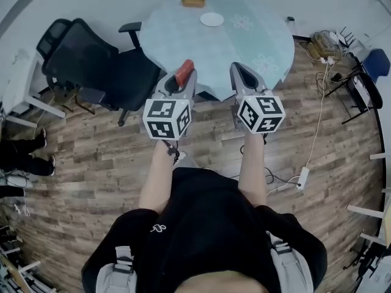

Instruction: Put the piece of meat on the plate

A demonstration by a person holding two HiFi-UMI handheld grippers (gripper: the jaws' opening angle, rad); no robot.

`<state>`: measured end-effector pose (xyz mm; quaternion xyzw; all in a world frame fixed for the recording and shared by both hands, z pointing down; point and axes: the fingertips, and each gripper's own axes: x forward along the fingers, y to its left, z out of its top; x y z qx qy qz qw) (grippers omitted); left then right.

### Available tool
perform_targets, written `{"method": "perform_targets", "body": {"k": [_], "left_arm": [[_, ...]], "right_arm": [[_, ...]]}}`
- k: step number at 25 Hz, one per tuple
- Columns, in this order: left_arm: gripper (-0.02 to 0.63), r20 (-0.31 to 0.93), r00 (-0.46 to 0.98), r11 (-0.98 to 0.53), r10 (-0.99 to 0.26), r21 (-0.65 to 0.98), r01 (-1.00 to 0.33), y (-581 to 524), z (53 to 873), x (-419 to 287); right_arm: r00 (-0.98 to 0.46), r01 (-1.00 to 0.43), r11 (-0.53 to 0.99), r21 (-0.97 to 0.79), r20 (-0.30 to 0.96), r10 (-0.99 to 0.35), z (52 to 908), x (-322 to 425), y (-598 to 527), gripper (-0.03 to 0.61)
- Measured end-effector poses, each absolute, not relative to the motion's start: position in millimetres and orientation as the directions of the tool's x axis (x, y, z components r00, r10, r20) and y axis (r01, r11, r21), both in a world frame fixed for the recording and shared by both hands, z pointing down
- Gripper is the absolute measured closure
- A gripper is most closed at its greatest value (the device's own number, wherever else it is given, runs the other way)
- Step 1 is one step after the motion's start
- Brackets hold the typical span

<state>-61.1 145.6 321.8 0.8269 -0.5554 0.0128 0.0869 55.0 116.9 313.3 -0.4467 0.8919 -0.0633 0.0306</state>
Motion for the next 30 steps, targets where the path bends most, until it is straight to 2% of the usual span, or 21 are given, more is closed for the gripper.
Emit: {"method": "perform_targets", "body": {"k": [15,23,30], "left_arm": [[0.523,0.126,0.387,-0.365,-0.914,0.166,-0.916,118,338,-79],[0.523,0.120,0.463,-0.431,-0.879,0.220,-0.875,-3,353,-67],[0.523,0.216,0.500,-0.443,-0.839,0.263,-0.857,-120,387,-65]], "right_arm": [[-0.590,-0.799,0.578,-0.165,0.033,-0.807,332,50,82,0.571],[-0.581,-0.812,0.570,-0.124,0.086,-0.810,350,38,-13,0.571],[-0.505,-0.860,0.481,-0.170,0.153,-0.850,380,51,-126,0.571]]}}
